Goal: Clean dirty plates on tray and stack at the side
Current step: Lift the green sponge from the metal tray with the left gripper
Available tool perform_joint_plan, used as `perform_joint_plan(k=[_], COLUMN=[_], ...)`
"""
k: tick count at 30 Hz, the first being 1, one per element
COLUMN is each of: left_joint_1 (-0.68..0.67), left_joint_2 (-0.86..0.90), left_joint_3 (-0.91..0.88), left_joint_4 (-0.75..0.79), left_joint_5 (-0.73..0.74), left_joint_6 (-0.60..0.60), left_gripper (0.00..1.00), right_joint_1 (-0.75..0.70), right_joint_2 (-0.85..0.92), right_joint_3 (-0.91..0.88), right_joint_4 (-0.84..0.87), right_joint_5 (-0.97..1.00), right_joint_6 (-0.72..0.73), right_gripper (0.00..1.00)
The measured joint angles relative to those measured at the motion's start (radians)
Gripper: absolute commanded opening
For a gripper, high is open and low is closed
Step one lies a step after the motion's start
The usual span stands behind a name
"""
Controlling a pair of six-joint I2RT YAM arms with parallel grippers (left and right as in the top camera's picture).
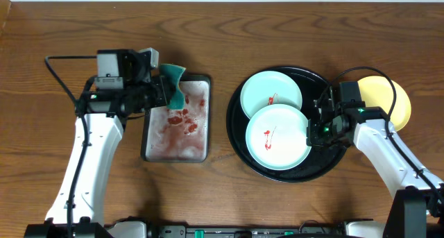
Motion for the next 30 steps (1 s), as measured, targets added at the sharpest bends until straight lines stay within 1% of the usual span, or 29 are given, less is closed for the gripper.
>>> perform_joint_plan(k=[7,11,14,20,30], left_joint_1=[0.147,0.219,0.267,0.319,0.323], left_joint_2=[-0.002,-0.002,-0.002,-0.002,-0.002], left_joint_3=[-0.148,-0.201,-0.233,-0.272,-0.272], left_joint_4=[0.119,0.157,0.168,0.167,0.168], left_joint_5=[0.296,0.464,0.553,0.618,0.640], left_joint_6=[0.047,0.096,0.120,0.135,0.142], left_gripper=[0.07,0.07,0.07,0.07,0.07], right_joint_1=[0.000,0.000,0.000,0.000,0.000], right_joint_2=[0.000,0.000,0.000,0.000,0.000], right_joint_3=[0.000,0.000,0.000,0.000,0.000], right_joint_4=[0.001,0.002,0.003,0.004,0.005], right_joint_5=[0.000,0.000,0.000,0.000,0.000], right_joint_6=[0.000,0.000,0.000,0.000,0.000], right_gripper=[0.01,0.01,0.01,0.01,0.01])
